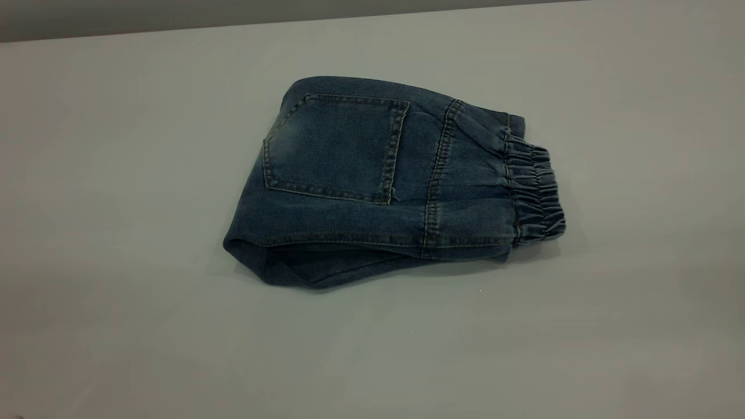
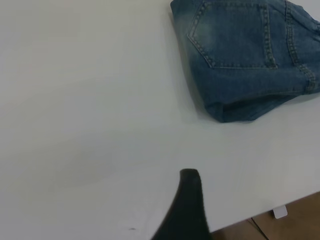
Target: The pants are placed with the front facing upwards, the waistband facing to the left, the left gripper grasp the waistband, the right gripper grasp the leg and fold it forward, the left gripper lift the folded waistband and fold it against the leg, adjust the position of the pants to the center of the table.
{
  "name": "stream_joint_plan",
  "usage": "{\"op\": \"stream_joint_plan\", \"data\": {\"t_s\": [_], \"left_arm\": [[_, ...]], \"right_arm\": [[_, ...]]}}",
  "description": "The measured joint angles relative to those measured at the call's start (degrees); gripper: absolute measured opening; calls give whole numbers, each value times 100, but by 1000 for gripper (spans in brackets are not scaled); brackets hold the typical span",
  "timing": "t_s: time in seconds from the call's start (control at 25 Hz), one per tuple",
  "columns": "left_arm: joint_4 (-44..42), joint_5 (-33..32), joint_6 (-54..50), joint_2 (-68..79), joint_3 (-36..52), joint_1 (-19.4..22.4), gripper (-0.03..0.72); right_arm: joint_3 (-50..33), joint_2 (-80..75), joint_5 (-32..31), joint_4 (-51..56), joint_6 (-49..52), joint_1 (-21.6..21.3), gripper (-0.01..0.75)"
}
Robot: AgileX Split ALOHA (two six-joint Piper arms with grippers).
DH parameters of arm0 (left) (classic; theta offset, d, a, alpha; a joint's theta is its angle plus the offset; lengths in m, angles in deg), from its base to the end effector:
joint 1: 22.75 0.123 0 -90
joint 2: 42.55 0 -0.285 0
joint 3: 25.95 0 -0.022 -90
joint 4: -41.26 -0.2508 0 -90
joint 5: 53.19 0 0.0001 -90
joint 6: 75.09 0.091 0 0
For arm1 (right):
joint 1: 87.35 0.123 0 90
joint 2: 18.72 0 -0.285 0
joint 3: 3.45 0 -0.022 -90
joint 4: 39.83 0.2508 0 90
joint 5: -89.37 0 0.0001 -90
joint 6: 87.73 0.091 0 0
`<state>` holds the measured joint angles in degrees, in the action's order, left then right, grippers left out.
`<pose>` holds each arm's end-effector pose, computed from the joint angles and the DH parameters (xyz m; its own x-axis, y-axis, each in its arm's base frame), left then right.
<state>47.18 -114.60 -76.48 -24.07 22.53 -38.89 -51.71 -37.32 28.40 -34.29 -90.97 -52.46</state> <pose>0.0198 -0.0143 0.2756 -0.6184 0.1025 -0.7791 0.3004 0.9470 -0.1138 0.0149 0.0198 0.2771 -0.4958 -0.3573 -0.7915 -0.6295 0.7758 0.0441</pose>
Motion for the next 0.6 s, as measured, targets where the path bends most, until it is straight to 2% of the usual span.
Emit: {"op": "stream_joint_plan", "data": {"t_s": [0.24,0.32,0.44,0.6], "left_arm": [[0,-4,5,0,0,0,591],[0,-9,11,0,0,23,591],[7,-15,48,0,-3,315,591],[13,-18,48,0,-3,881,590]], "right_arm": [[0,0,0,0,0,-11,371],[0,0,-3,33,0,-159,371],[0,46,-3,65,0,-714,371],[0,351,-10,60,0,-1859,366]]}}
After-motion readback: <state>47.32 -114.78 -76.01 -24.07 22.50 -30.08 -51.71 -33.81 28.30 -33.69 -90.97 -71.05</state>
